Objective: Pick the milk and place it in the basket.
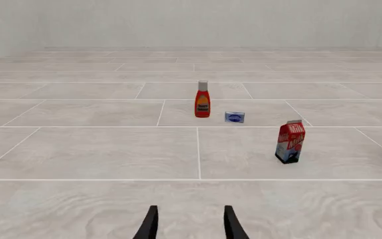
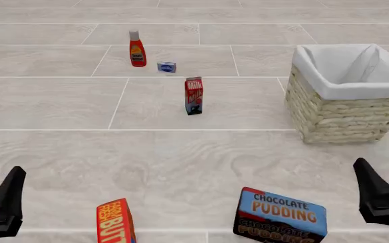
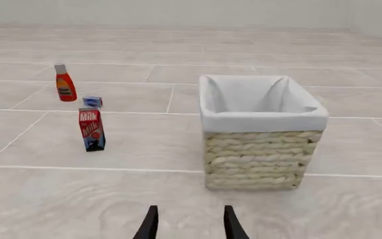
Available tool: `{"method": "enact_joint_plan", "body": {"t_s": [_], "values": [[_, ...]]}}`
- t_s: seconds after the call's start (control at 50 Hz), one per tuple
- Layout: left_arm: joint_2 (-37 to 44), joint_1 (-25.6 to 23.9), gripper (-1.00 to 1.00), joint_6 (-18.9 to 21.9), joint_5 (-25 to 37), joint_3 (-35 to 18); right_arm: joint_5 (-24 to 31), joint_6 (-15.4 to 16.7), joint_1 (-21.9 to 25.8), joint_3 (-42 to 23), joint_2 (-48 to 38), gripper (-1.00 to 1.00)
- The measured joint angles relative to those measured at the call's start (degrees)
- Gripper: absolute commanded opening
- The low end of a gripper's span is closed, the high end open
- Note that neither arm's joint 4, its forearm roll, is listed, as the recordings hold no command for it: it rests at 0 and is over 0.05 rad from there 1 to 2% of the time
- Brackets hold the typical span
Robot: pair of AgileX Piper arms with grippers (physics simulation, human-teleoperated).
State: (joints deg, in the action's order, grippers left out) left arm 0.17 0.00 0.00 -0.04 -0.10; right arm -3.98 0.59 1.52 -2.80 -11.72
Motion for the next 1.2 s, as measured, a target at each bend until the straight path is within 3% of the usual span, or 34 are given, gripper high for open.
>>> {"method": "enact_joint_plan", "body": {"t_s": [0.08, 0.32, 0.5, 0.82, 1.2], "values": [[0.1, 0.0, 1.0, 0.0, 0.0, 0.0, -3.1, 0.0, 1.3, -1.3, -2.2, 1.0], [0.2, 0.0, 1.0, 0.0, -0.1, -0.1, -16.5, 0.1, 7.5, -9.2, -22.2, 1.0], [0.2, 0.0, 1.0, 0.0, -0.1, -0.1, -20.2, 1.4, 12.0, -19.1, -36.3, 1.0], [0.3, 0.0, 1.0, 0.0, -0.1, -0.1, -16.3, 5.5, 17.7, -40.9, -57.6, 1.0], [0.3, 0.0, 1.0, 0.0, -0.1, -0.1, -2.3, 3.1, 23.5, -67.6, -75.9, 1.0]]}}
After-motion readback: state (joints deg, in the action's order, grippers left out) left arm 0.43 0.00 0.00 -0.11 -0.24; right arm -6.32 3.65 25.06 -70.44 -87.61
